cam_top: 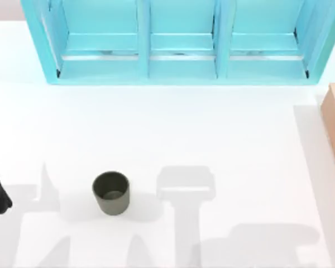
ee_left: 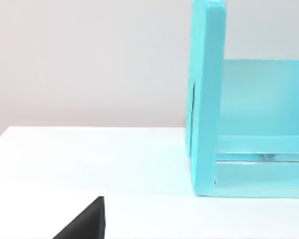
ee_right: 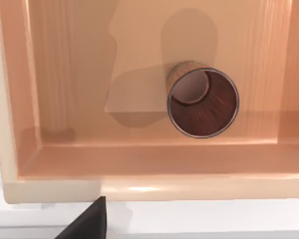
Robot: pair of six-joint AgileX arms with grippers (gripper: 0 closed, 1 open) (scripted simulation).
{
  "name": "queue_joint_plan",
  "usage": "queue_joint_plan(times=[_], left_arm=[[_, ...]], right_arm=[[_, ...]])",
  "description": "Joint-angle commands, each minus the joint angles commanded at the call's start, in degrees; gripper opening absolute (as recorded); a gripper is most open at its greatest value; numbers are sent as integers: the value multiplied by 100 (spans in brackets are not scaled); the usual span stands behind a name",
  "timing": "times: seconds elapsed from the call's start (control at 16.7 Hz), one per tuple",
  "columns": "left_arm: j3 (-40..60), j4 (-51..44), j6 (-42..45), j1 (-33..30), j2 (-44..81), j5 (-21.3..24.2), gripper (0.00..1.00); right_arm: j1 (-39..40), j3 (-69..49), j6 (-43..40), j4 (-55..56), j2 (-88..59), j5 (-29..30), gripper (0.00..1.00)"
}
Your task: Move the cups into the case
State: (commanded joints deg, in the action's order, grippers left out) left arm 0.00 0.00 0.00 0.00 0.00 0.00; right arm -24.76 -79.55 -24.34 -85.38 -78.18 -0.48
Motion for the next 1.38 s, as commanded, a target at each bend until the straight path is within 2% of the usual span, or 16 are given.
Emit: queue_joint_plan(times=[0.24, 0.48, 0.72, 1.38], left_arm=[[0, 0, 0, 0, 0, 0, 100], [0, 0, 0, 0, 0, 0, 100], [0, 0, 0, 0, 0, 0, 100], [0, 0, 0, 0, 0, 0, 100]], right_arm=[[178, -149, 174, -2, -125, 31, 100], [1135, -1070, 1150, -96, -940, 212, 100], [2676, -2552, 2719, -246, -2252, 505, 100], [7547, -7180, 7572, -713, -6351, 1407, 100]])
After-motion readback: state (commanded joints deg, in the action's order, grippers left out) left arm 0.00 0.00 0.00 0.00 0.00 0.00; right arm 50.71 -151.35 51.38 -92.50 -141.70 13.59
